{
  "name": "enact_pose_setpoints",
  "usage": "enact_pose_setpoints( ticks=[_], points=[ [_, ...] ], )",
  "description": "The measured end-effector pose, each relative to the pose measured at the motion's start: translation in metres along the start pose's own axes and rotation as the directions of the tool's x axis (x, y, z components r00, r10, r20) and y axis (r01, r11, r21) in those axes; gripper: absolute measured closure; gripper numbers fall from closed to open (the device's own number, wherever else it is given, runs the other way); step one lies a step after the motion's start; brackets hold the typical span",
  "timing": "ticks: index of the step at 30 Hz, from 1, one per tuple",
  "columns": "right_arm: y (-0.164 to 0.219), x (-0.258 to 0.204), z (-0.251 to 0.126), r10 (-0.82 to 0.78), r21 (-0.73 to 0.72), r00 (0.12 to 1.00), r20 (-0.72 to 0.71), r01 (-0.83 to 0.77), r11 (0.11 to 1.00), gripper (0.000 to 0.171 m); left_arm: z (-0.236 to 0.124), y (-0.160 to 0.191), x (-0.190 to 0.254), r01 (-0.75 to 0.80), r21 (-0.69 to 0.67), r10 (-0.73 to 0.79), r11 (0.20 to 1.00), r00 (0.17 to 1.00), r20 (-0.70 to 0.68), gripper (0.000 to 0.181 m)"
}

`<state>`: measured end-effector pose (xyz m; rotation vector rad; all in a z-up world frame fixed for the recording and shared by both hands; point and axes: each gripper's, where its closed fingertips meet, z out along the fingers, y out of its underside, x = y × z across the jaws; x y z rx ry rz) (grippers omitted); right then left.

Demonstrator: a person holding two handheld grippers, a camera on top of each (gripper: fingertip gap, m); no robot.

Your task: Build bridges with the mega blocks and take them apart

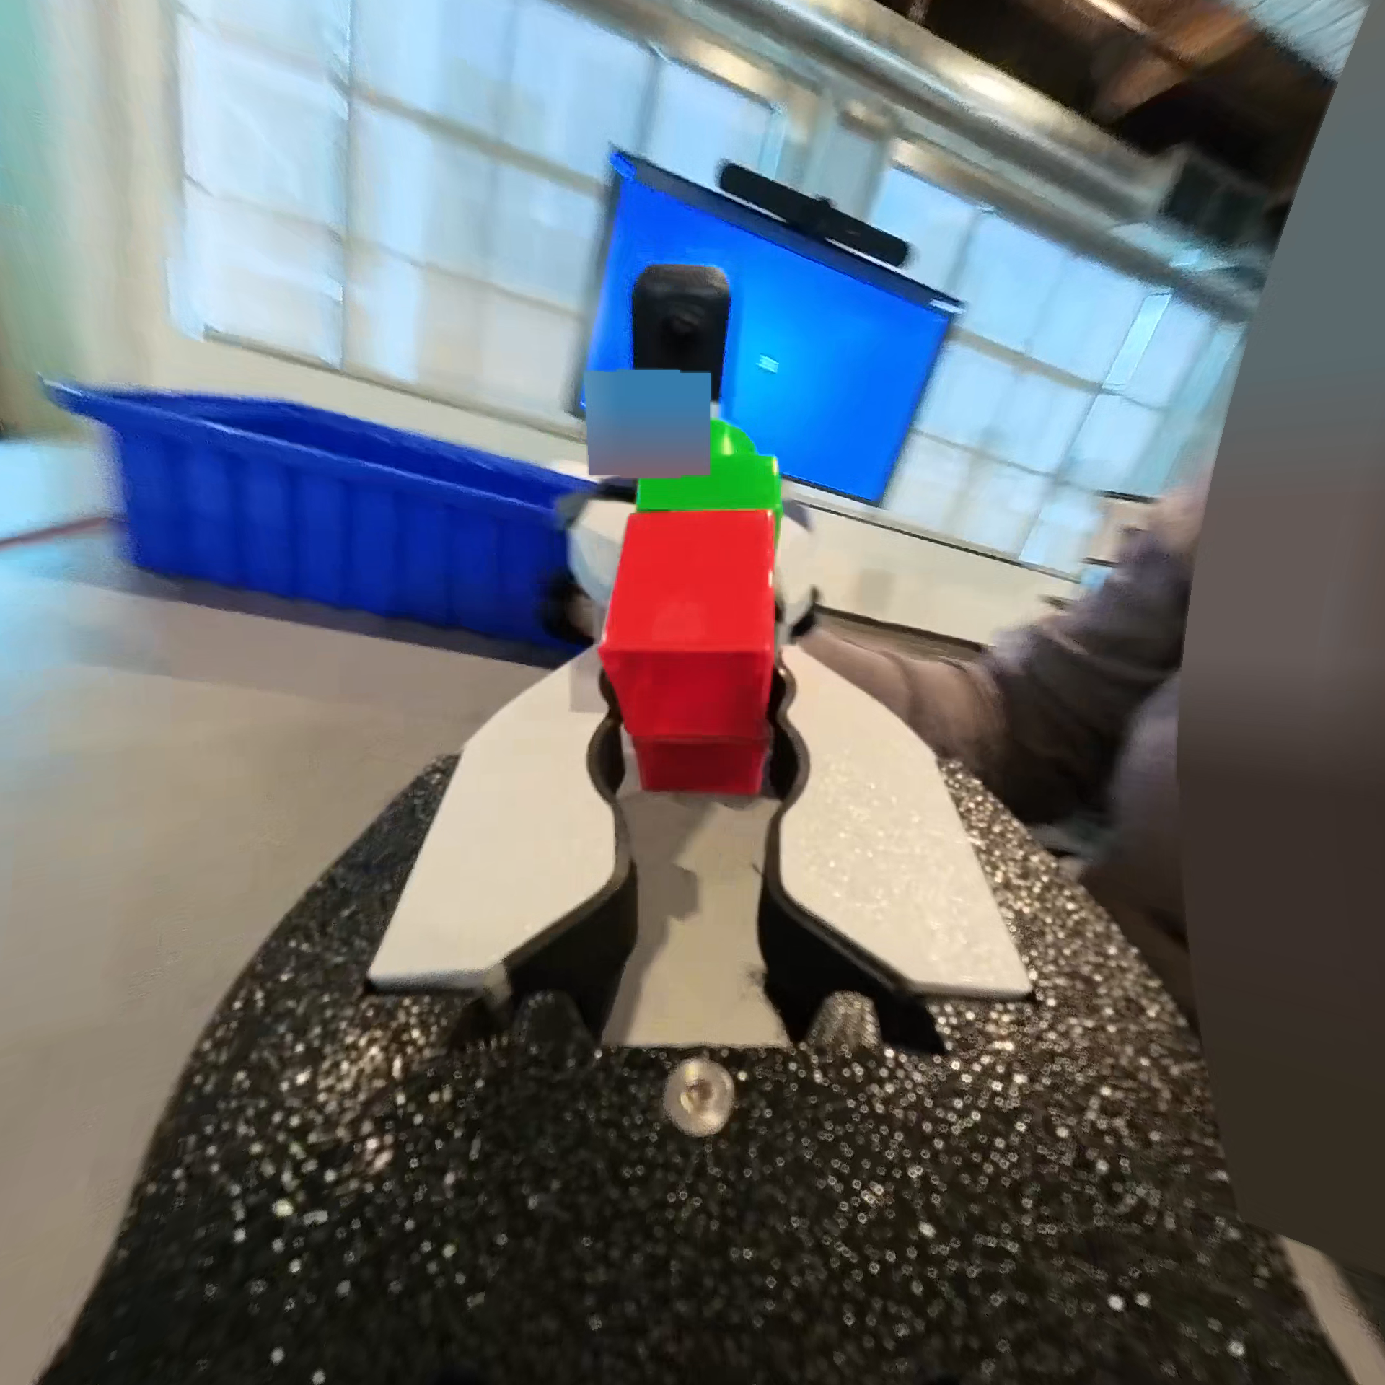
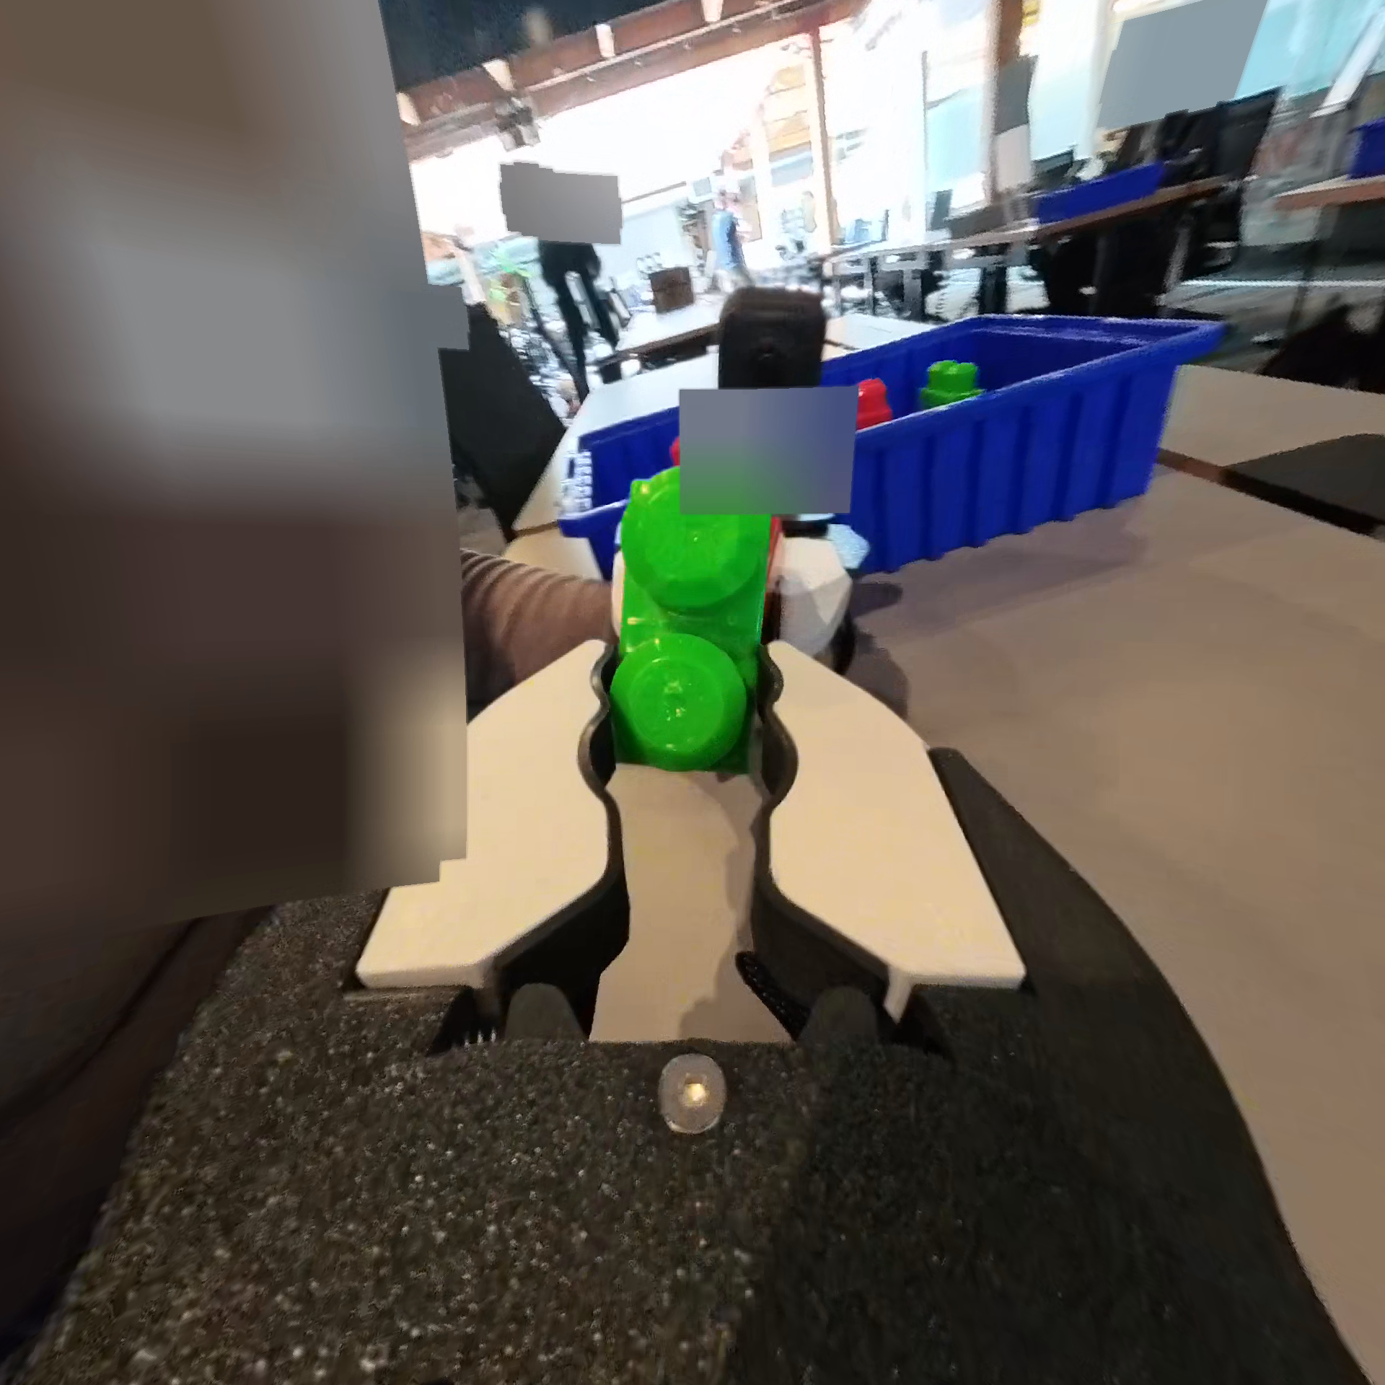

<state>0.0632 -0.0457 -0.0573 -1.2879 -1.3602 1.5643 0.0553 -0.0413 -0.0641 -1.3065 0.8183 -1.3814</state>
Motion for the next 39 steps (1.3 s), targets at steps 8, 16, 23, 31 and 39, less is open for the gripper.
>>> enact_pose_setpoints(
  ticks=[8,16,23,31,39],
  points=[
    [-0.017,0.006,-0.031,-0.004,0.079,0.999,-0.046,0.008,0.997,0.136,-0.004,-0.013,0.006,0.062,0.073,-0.060,0.995,0.997,-0.042,0.145],
    [-0.017,0.032,-0.033,-0.122,0.007,0.942,-0.313,0.131,0.991,0.136,-0.007,-0.001,-0.007,-0.086,-0.028,0.088,0.996,0.993,0.073,0.145],
    [-0.081,0.025,-0.122,-0.283,-0.117,0.573,-0.769,0.309,0.944,0.136,0.000,0.003,-0.019,-0.164,-0.081,0.175,0.983,0.971,0.161,0.145],
    [-0.117,-0.040,-0.234,-0.111,0.011,0.326,-0.939,0.350,0.937,0.136,0.076,-0.026,-0.027,-0.190,-0.145,0.220,0.971,0.948,0.228,0.145],
    [-0.104,-0.059,-0.281,0.005,0.112,0.328,-0.945,0.308,0.945,0.136,0.245,0.000,-0.070,-0.098,-0.527,0.188,0.844,0.975,0.118,0.145]
  ],
)
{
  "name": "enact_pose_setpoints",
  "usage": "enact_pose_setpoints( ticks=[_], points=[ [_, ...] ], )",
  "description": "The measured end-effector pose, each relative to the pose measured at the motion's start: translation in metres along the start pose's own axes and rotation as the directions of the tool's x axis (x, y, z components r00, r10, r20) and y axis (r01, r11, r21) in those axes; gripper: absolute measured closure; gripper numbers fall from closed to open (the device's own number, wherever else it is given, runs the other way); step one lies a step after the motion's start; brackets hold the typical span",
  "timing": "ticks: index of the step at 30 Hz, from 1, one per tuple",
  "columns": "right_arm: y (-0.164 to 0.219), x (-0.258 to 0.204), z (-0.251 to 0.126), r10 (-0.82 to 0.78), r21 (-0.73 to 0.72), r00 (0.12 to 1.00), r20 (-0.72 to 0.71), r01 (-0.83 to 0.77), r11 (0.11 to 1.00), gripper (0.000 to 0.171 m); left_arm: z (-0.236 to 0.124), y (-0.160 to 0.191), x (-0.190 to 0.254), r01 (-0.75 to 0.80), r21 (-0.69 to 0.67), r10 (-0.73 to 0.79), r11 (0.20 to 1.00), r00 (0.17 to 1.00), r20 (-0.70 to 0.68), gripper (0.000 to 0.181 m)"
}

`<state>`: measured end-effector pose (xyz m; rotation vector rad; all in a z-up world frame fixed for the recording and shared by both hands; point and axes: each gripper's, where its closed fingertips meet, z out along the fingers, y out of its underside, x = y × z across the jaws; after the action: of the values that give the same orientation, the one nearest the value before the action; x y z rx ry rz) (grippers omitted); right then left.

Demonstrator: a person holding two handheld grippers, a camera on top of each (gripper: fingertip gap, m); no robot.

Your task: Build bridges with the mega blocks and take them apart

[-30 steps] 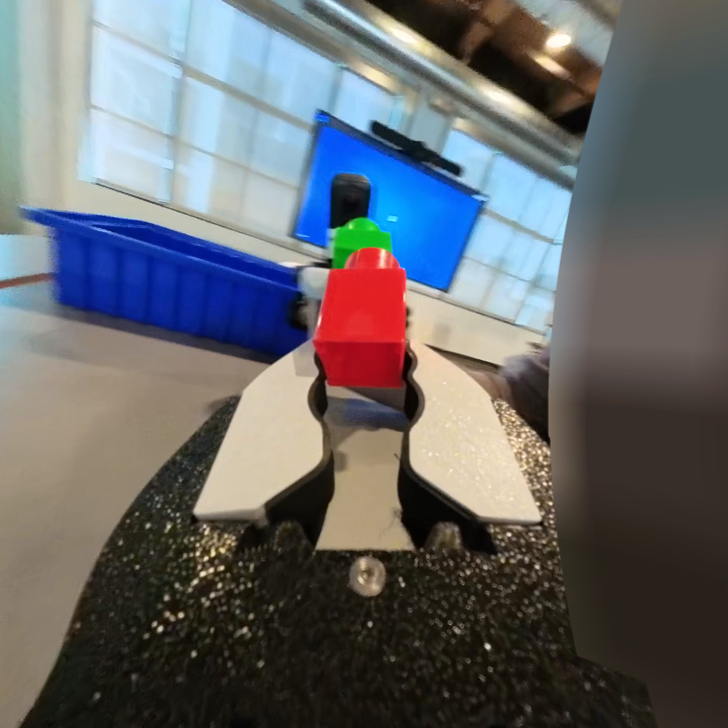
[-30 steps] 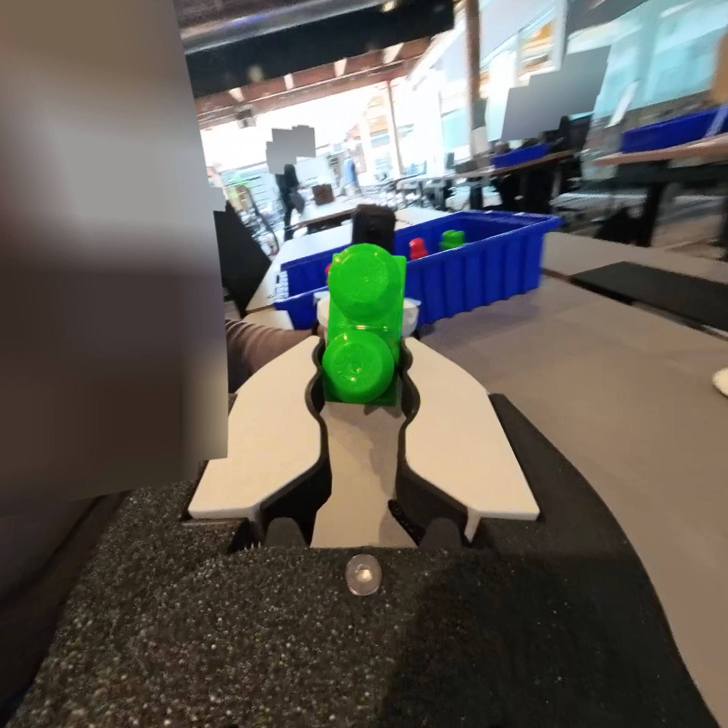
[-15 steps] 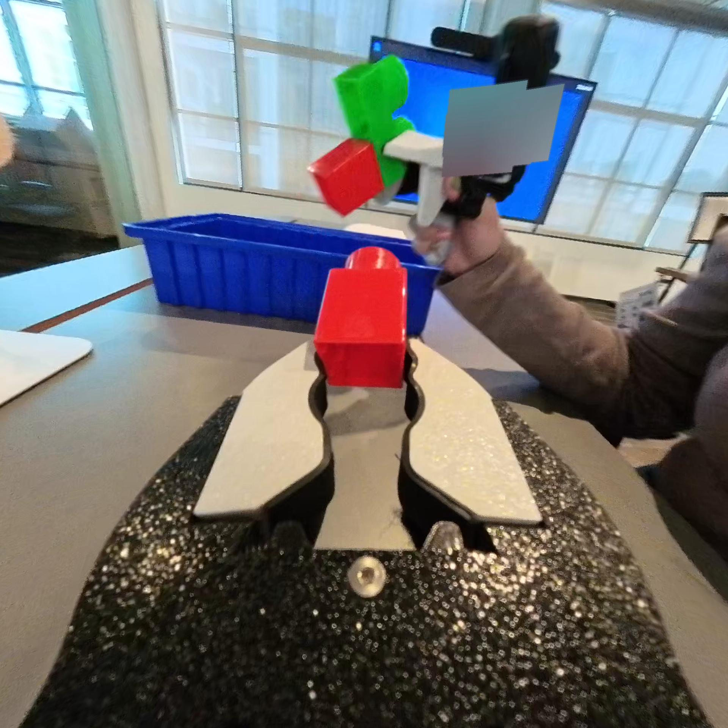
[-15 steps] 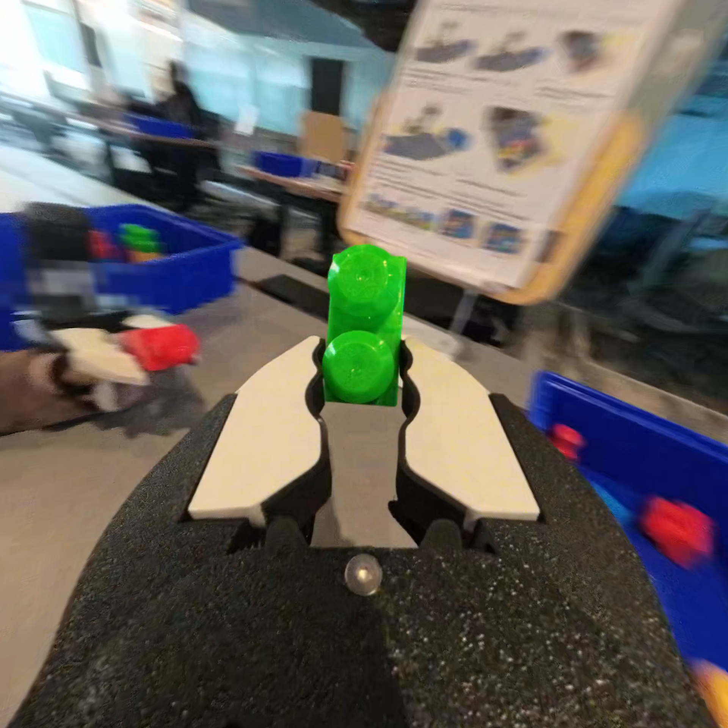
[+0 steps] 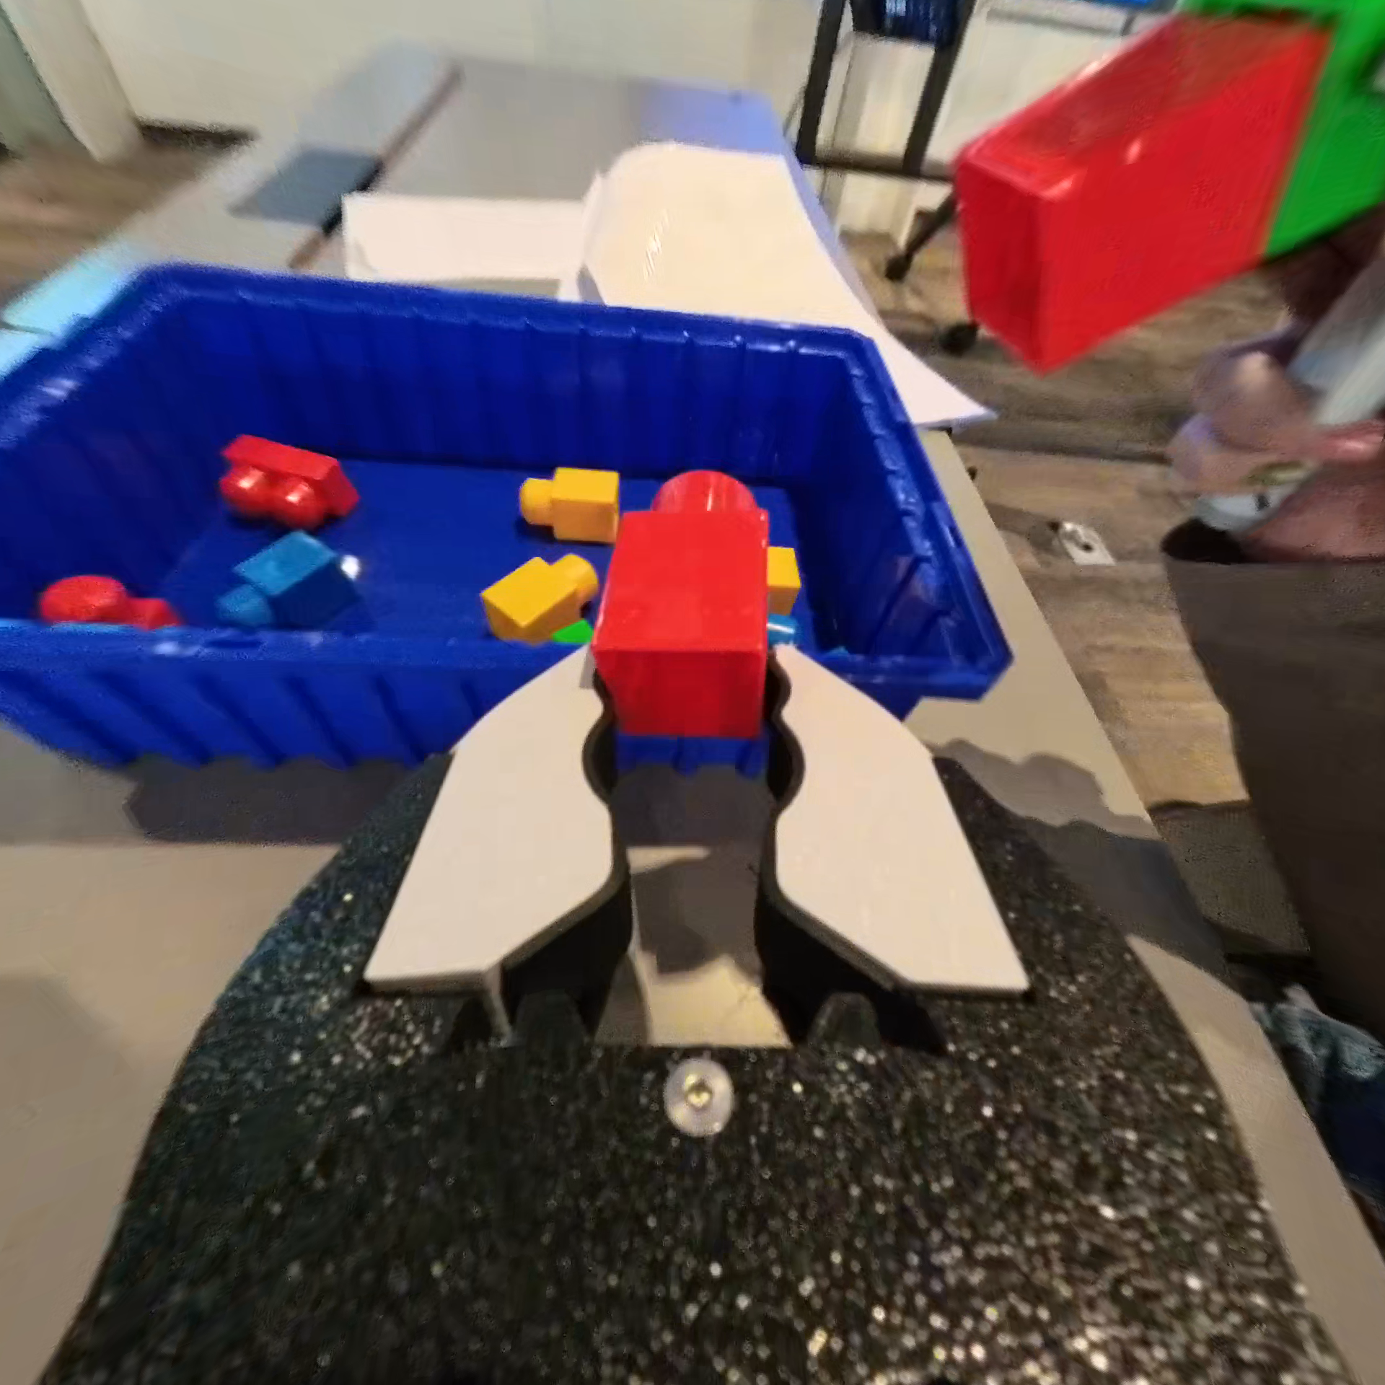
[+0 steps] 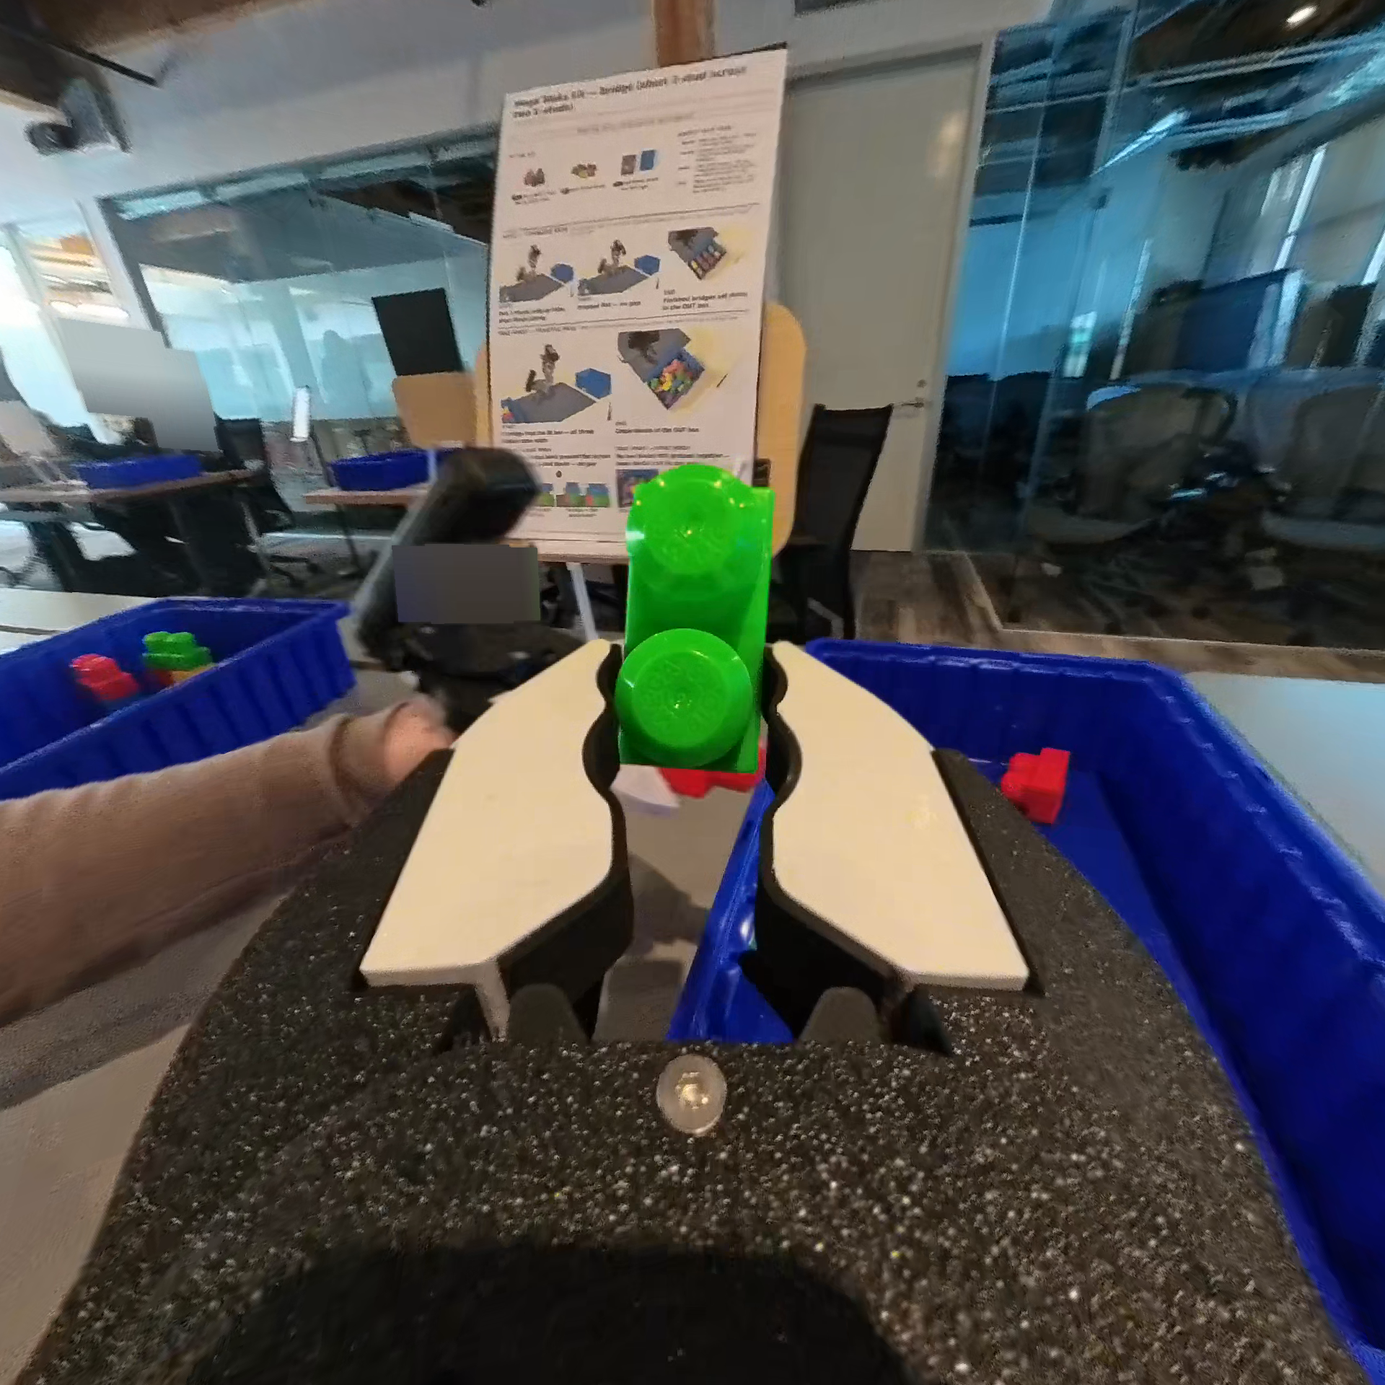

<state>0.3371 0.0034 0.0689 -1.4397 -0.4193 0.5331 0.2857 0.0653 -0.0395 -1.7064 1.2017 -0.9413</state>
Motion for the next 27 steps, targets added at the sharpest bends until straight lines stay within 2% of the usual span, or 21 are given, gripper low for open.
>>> enact_pose_setpoints(
  ticks=[3,4,6,8,10,13,16,21,24,27],
  points=[
    [0.007,0.010,-0.002,0.043,-0.008,0.998,0.038,-0.043,0.999,0.136,0.030,-0.012,0.001,0.005,-0.001,-0.005,1.000,0.997,-0.081,0.144],
    [0.009,0.013,-0.001,0.054,-0.012,0.997,0.050,-0.053,0.999,0.136,0.034,-0.016,0.004,0.002,0.018,0.001,1.000,0.993,-0.121,0.137],
    [0.013,0.017,0.000,0.069,-0.022,0.994,0.089,-0.067,0.998,0.136,0.036,-0.017,0.010,-0.004,0.014,0.007,1.000,0.981,-0.193,0.098],
    [0.015,0.013,0.003,0.098,-0.024,0.980,0.171,-0.096,0.995,0.136,0.029,-0.026,0.030,-0.014,0.083,0.039,0.996,0.949,-0.314,0.081],
    [0.016,0.002,0.006,0.132,-0.028,0.953,0.274,-0.129,0.991,0.136,0.017,-0.037,0.049,-0.026,0.181,0.095,0.983,0.916,-0.389,0.085],
    [0.019,-0.019,0.013,0.145,-0.044,0.912,0.383,-0.138,0.989,0.136,-0.001,-0.047,0.072,-0.041,0.286,0.169,0.957,0.884,-0.437,0.100],
    [0.019,-0.040,0.018,0.153,-0.045,0.868,0.473,-0.149,0.988,0.136,-0.019,-0.052,0.079,-0.055,0.352,0.206,0.934,0.889,-0.408,0.132],
    [0.016,-0.059,0.014,0.204,-0.070,0.739,0.641,-0.209,0.975,0.136,-0.045,-0.048,0.091,-0.011,0.341,0.194,0.940,0.840,-0.507,0.146],
    [0.022,-0.058,0.014,0.190,-0.079,0.734,0.652,-0.184,0.980,0.136,-0.045,-0.043,0.087,-0.046,0.300,0.203,0.953,0.830,-0.520,0.146],
    [0.006,-0.051,-0.004,0.249,-0.043,0.610,0.752,-0.331,0.943,0.136,-0.049,-0.042,0.089,0.011,0.260,0.163,0.966,0.752,-0.639,0.146]
  ],
)
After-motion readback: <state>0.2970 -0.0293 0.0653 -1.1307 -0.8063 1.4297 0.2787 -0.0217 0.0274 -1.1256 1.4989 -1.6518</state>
